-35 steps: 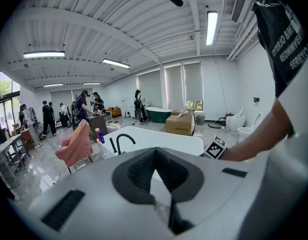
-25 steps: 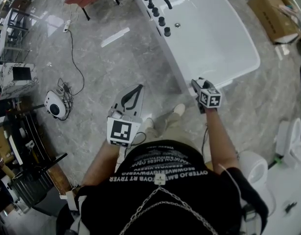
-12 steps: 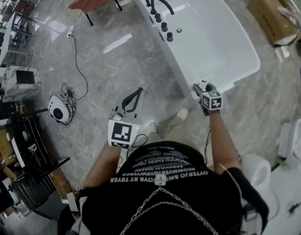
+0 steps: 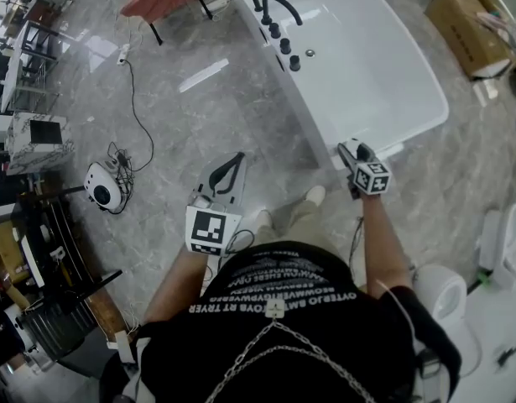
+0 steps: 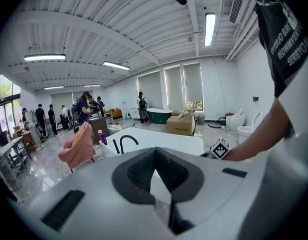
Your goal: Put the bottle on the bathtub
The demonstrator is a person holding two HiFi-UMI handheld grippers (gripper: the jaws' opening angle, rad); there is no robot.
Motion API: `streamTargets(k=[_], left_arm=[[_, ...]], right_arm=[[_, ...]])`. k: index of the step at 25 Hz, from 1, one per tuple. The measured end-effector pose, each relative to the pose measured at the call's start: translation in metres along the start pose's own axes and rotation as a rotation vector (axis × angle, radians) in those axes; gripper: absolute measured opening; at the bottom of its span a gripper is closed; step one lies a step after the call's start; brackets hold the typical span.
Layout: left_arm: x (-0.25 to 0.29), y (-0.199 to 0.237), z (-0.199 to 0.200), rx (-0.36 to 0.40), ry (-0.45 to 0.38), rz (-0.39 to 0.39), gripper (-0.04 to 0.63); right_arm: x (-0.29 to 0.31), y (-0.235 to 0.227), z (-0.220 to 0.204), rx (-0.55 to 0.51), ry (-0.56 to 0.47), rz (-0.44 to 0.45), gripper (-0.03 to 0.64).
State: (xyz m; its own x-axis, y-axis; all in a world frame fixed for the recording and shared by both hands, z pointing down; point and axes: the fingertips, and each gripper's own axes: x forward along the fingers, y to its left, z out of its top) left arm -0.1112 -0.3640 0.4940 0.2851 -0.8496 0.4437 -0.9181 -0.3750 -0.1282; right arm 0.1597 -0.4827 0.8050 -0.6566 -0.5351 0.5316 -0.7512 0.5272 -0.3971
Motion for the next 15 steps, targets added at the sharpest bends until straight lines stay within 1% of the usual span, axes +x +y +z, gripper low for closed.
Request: streamTargets(k=[4, 8, 12, 15], left_arm=[[-0.003, 0.0, 0.001, 0.001, -0.006, -0.007, 0.002], [-0.003, 0.003, 0.004, 0.008, -0.024, -0.013, 0.002], [-0.003, 0.001, 0.006, 0.028, -0.047, -0.036, 0.002], [-0.005, -0.002, 0.014, 0.024, -0.075, -0.056, 0.002]], right_arm=[[-0.004, -0.003, -0.009, -0.055, 0.041, -0.044, 0.207], [-0.015, -0.008, -0.013, -0.133, 0.064, -0.12, 0.207], [-0.038, -0.009, -0.025, -0.156, 0.078, -0.182, 0.207], [-0.062, 0.007, -0.027, -0.177, 0.066, -0.208, 0.207]])
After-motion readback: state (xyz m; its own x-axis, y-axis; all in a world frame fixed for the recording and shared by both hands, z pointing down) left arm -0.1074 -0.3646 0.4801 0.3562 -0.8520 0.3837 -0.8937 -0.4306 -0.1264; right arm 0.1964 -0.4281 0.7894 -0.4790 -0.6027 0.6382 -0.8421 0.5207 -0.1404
